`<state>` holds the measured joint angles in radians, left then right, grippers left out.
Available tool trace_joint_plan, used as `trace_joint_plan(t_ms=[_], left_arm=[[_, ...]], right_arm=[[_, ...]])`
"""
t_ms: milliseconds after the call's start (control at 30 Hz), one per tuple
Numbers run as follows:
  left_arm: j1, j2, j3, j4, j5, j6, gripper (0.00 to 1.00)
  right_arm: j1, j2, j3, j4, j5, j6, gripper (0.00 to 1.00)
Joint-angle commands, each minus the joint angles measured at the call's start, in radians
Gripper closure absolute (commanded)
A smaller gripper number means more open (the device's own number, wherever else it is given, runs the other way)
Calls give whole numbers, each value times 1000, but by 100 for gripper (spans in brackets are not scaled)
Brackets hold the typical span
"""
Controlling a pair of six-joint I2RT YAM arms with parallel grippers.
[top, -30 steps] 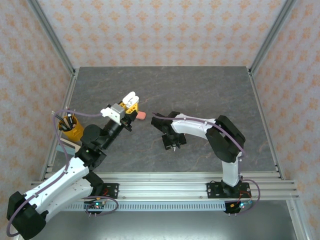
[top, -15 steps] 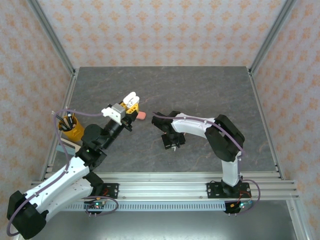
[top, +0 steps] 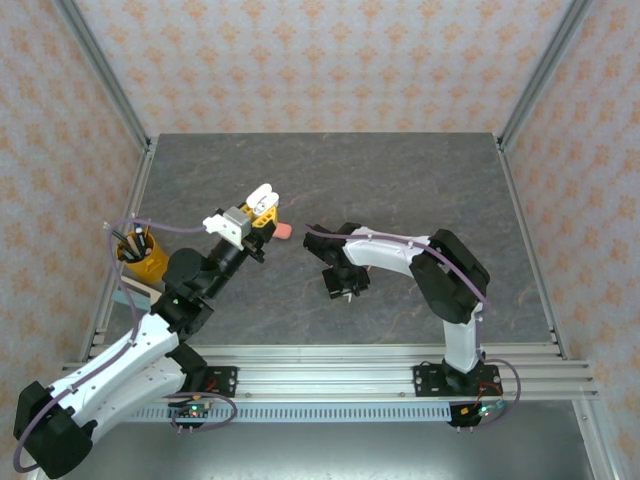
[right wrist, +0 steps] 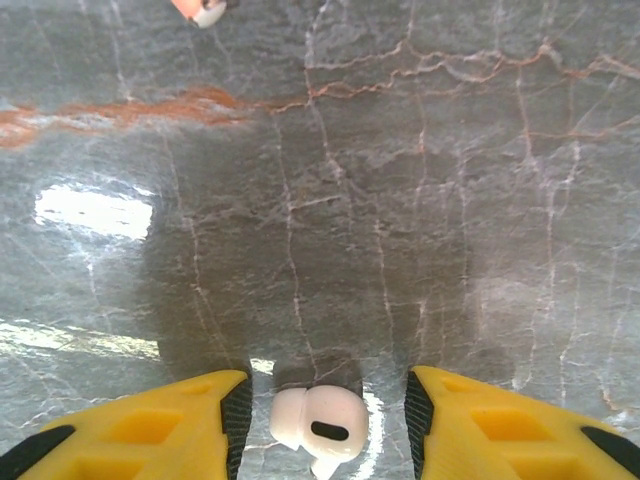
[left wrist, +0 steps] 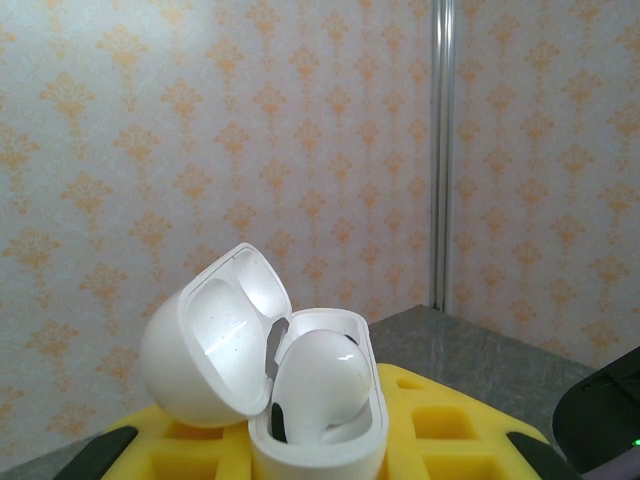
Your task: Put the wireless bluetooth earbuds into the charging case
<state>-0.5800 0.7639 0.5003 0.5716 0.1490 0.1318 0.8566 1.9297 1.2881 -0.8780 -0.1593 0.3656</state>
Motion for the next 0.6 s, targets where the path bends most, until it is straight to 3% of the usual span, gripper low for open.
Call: trace_joint_plan(t_ms=[0, 567], left_arm=[[7, 2, 10, 26, -9, 1, 100], [6, 11, 17, 29, -6, 0, 100]], right_arm=[[-4, 16, -35, -1, 5, 13, 52], [-4, 0, -84, 13, -6, 20, 61]])
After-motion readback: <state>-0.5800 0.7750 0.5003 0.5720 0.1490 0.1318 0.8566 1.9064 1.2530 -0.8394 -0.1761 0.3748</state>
